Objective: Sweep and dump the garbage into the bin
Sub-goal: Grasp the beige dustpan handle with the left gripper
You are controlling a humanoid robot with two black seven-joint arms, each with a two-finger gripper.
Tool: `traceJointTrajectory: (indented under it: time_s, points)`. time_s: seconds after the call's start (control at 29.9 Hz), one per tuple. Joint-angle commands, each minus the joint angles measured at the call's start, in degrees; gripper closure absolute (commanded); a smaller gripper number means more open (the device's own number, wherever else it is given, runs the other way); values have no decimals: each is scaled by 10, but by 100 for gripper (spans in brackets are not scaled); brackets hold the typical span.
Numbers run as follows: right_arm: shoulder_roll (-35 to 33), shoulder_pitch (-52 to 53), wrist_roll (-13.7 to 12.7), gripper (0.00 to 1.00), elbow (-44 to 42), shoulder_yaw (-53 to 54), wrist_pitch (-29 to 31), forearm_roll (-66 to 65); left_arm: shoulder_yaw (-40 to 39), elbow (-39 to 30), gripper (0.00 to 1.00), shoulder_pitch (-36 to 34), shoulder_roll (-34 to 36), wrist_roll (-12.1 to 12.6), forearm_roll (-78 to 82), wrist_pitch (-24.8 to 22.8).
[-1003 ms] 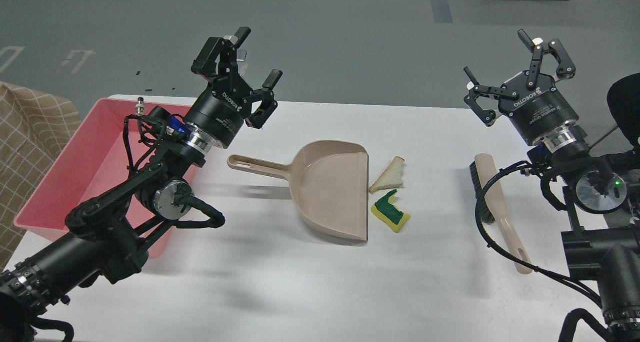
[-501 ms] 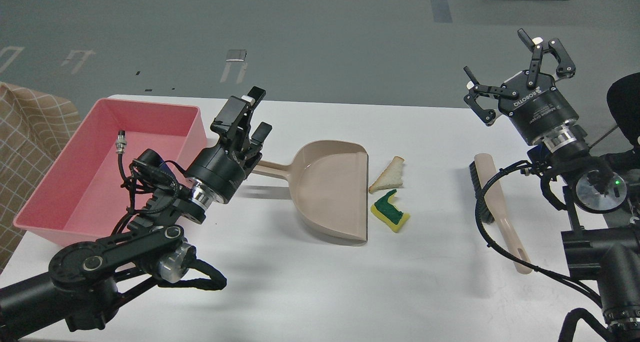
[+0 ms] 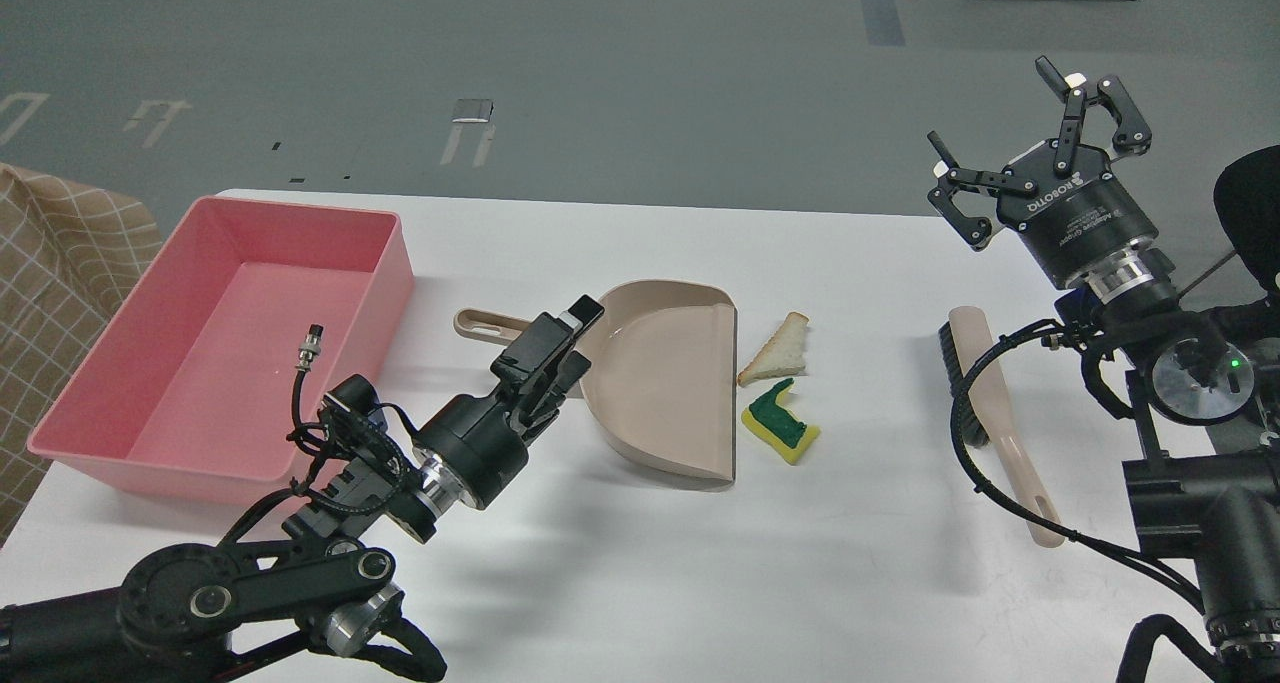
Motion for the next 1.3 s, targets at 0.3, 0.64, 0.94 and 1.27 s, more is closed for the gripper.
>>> traceJointTrajectory:
  time_s: [0.3,0.64,0.94,1.27]
  points:
    - [0,0,0,0,0,0,0,0,4,96,2,-3,-11,10,-1,0]
    - [-1,-1,0,0,-1,-1,0,0,5,134,2,4,-12,10,-1,0]
    - [0,-1,0,0,0,-1,0,0,4,191,2,-4,-43,12,-1,0]
    - [0,-1,0,0,-1,-1,0,0,4,265,2,-18,-81,13,-1,0]
